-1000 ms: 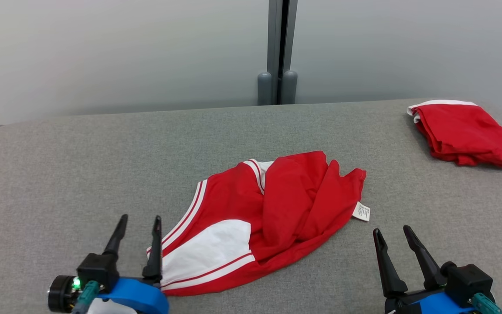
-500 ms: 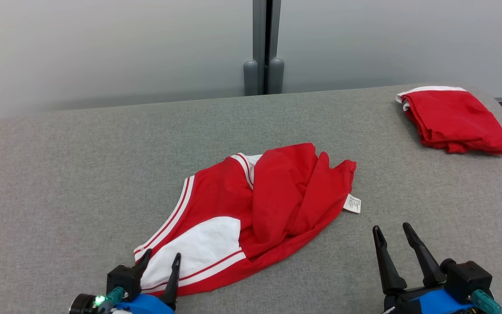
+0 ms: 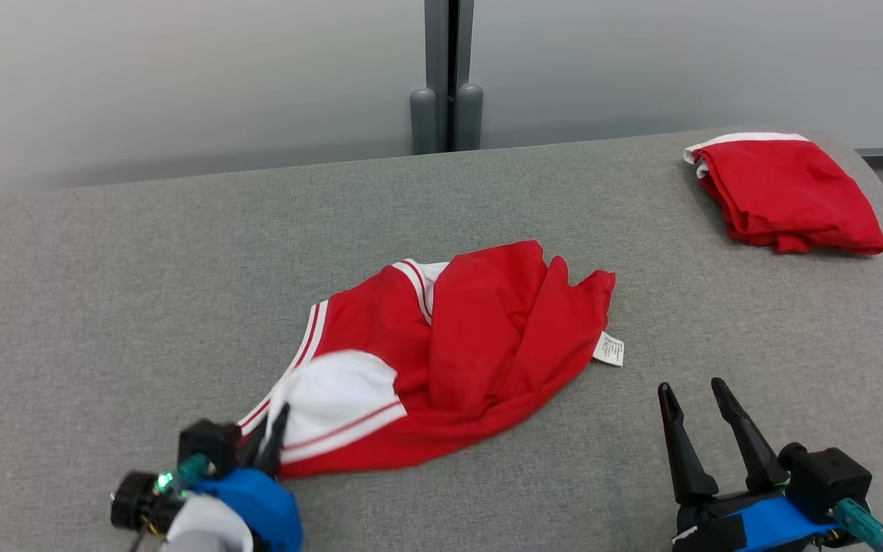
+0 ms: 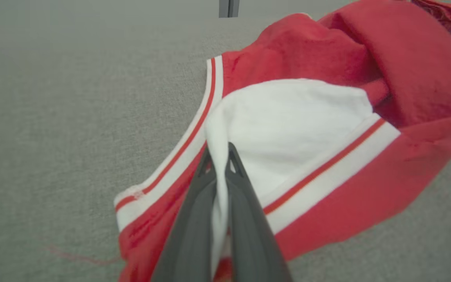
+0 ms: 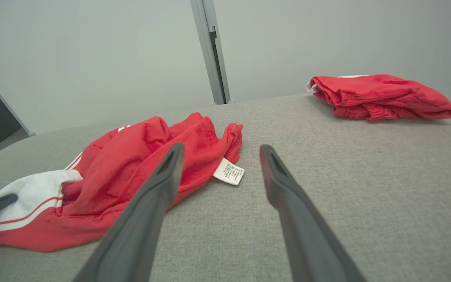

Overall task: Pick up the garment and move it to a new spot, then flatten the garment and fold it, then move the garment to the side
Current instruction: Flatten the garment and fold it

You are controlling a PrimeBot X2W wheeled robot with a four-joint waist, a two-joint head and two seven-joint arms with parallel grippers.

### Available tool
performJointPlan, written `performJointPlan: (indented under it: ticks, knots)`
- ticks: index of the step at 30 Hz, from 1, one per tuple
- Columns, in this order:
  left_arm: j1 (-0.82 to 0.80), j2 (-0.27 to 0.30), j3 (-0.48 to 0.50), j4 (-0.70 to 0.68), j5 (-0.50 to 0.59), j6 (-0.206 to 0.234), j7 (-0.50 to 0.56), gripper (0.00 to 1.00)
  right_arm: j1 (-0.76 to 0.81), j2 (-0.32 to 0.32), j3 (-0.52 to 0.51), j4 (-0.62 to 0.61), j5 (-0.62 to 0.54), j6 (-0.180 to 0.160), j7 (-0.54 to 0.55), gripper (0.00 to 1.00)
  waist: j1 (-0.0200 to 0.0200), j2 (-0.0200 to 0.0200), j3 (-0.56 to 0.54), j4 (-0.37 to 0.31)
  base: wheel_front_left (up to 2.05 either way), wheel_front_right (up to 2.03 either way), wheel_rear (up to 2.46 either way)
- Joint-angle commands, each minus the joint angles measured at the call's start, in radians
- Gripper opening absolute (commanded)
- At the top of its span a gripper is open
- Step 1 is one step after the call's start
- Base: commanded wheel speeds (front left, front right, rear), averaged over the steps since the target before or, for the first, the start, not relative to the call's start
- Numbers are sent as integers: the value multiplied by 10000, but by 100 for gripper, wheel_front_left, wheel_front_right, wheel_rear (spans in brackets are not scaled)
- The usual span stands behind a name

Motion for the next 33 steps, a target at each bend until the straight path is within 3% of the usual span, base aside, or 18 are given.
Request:
performJointPlan:
  ticks: [1,12,33]
  knots:
    - [-359,58,83,-12,-31,23,-110,0,-149,-29,-36,-52,53,5,-36,100,-1,-1,7,-10,0,0,0]
    - [-1661,172,396,-153,143,185,-636,0,-197,-63,-122,-49,74,5,-36,100,-1,-1,38,-46,0,0,0]
    - [2237,-302,-292,-2171,1331,57,-655,0,-10,-59,54,210,119,5,-36,100,-1,-1,-221,1118,0,0,0]
